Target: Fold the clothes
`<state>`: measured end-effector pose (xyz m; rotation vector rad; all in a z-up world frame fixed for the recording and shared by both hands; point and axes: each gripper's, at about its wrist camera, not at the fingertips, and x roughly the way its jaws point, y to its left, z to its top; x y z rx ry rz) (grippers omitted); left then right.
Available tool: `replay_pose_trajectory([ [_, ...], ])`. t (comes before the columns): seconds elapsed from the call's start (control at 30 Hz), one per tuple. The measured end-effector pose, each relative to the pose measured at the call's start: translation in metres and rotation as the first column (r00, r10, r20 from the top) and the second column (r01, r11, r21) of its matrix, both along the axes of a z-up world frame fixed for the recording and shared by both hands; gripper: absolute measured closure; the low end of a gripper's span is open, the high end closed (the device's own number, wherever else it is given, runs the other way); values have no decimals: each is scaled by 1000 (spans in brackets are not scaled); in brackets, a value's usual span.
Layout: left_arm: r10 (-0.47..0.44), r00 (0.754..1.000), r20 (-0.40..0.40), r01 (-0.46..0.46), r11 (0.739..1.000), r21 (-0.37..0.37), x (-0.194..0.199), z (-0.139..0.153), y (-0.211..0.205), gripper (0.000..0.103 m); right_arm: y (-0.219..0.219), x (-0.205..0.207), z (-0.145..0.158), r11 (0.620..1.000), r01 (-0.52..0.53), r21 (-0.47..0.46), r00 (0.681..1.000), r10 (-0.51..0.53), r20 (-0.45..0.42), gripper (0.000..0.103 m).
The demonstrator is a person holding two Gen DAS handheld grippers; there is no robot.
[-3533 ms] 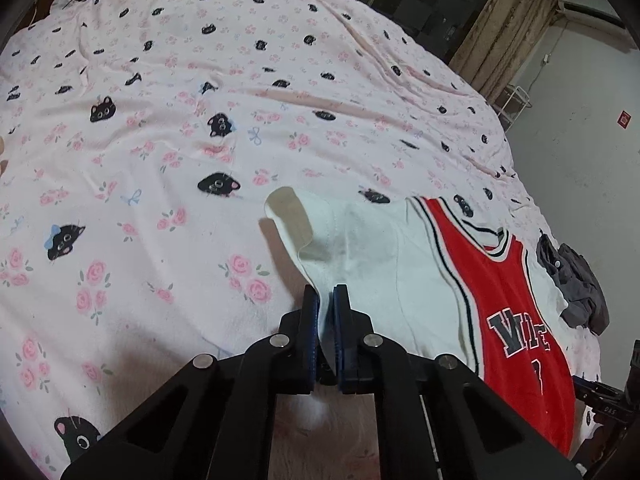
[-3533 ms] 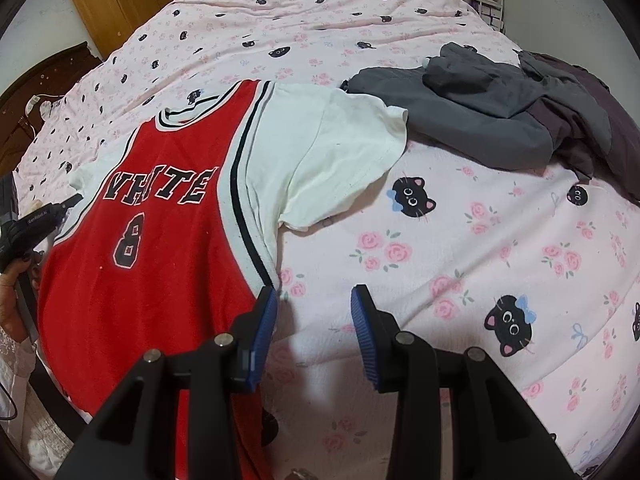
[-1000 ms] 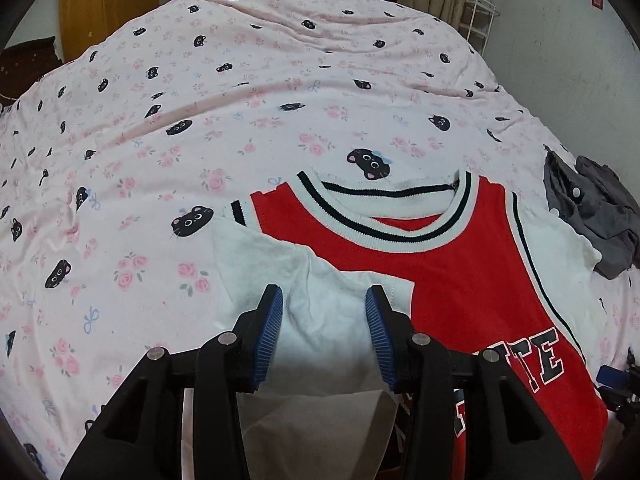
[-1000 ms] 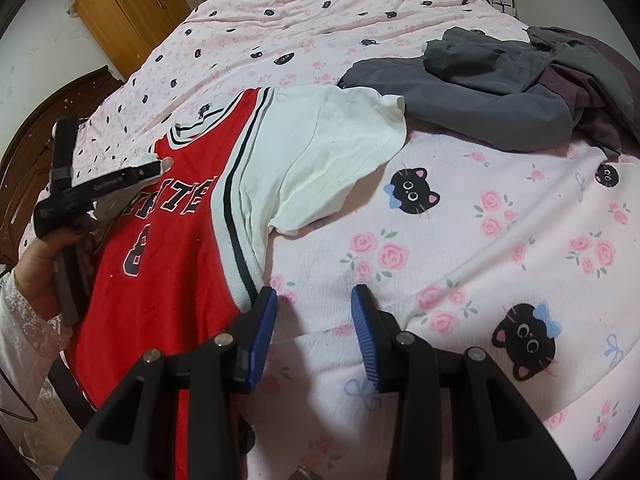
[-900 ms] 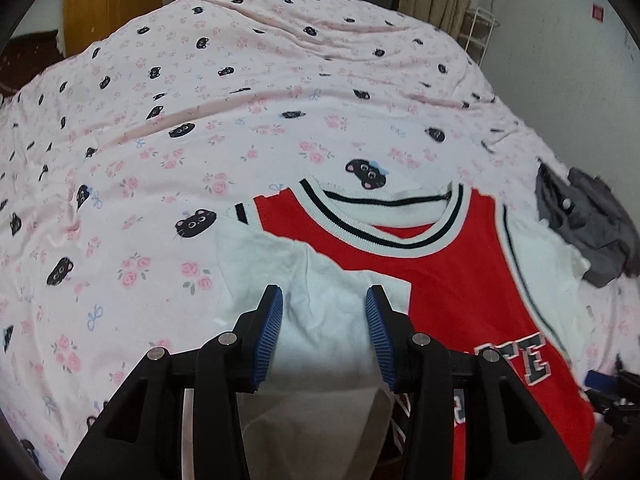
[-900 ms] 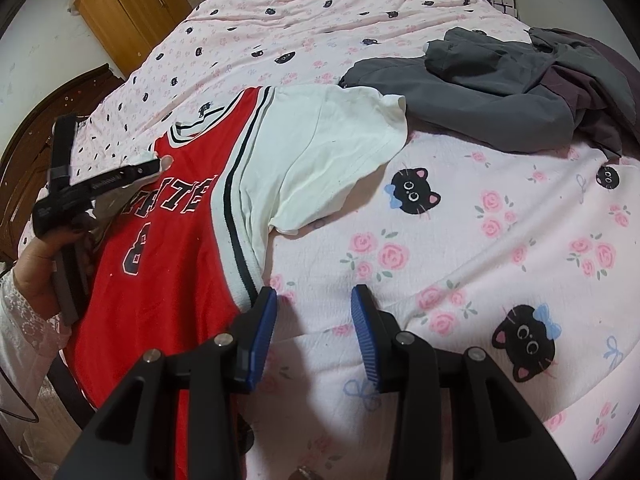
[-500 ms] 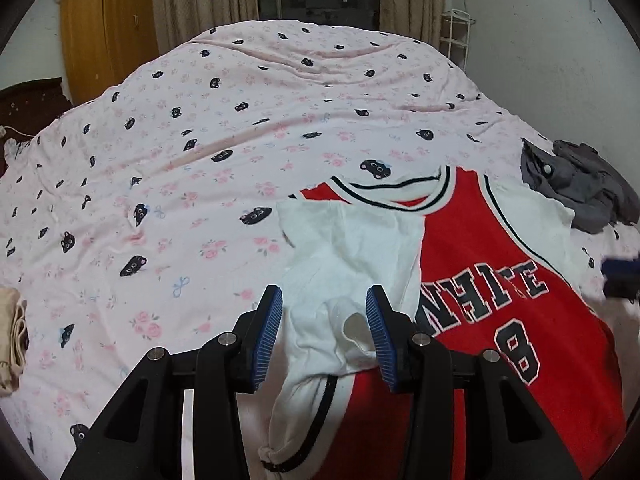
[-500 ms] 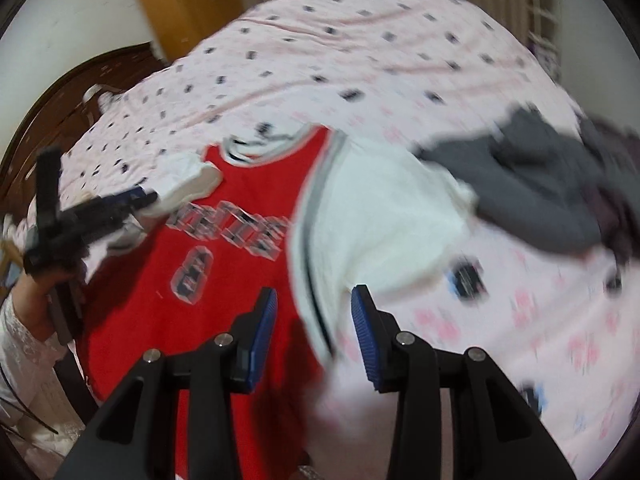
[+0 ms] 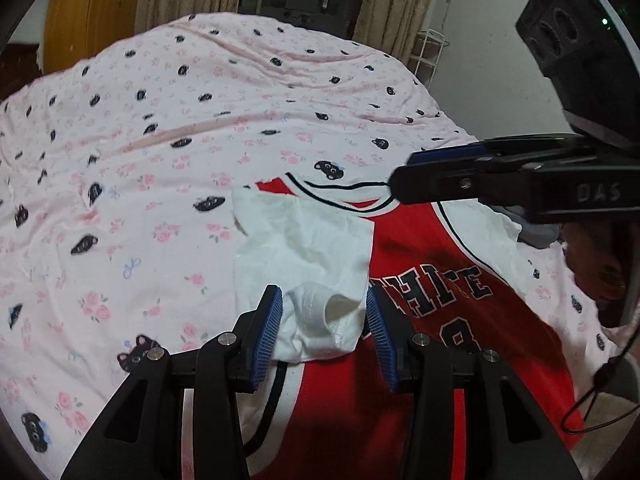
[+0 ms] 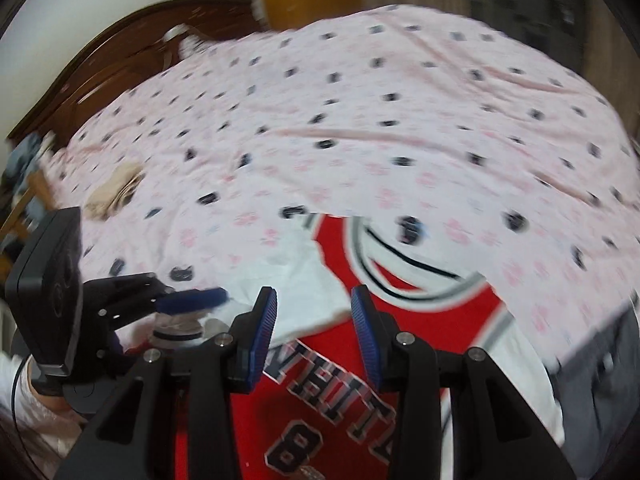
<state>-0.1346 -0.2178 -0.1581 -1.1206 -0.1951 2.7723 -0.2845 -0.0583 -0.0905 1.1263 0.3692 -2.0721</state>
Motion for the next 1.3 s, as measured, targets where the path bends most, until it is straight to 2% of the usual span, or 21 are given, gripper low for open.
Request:
replay_pose_trajectory([
  [0.23, -1, 1000, 24, 0, 1000, 31, 2, -3, -6, 63, -49, -23, -12, 989, -135, 66, 990, 132, 45, 63],
  [0.33, -7, 1000, 24, 6, 999, 33, 3, -5, -6, 63, -43, -30, -22, 991, -120, 65, 990, 115, 78, 65],
  [0.4, -11, 1000, 23, 10, 999, 35, 3, -6, -5, 63, -37, -32, -24, 992, -114, 56, 990, 109, 91, 69],
  [0.7, -29, 999, 22, 28, 999, 43, 3, -12, -3, 64, -25, -37, -28, 994, -99, 39, 989, 94, 118, 70],
  [0.87, -37, 999, 31, 35, 998, 47, 2, -14, -2, 65, -30, -43, -35, 996, -85, -13, 979, 86, 185, 70],
  [0.93, -40, 999, 36, 38, 998, 49, 1, -16, -2, 72, -34, -44, -38, 996, -86, -9, 977, 86, 194, 70],
  [0.97, -41, 998, 38, 39, 998, 49, 0, -16, -2, 75, -36, -44, -40, 996, -88, -10, 976, 88, 200, 76],
  [1.03, -44, 998, 43, 42, 998, 51, 0, -17, -1, 90, -39, -46, -43, 997, -81, -11, 973, 82, 214, 85],
  [1.1, -47, 998, 48, 45, 998, 52, -1, -18, -1, 94, -40, -49, -45, 997, -72, -11, 971, 73, 228, 98],
  [1.13, -49, 998, 50, 46, 998, 53, -2, -19, -1, 97, -40, -50, -46, 998, -69, -11, 970, 70, 233, 100],
  [1.3, -56, 997, 51, 54, 997, 47, -1, -18, 2, 98, -35, -54, -42, 999, -44, -21, 973, 47, 226, 101],
])
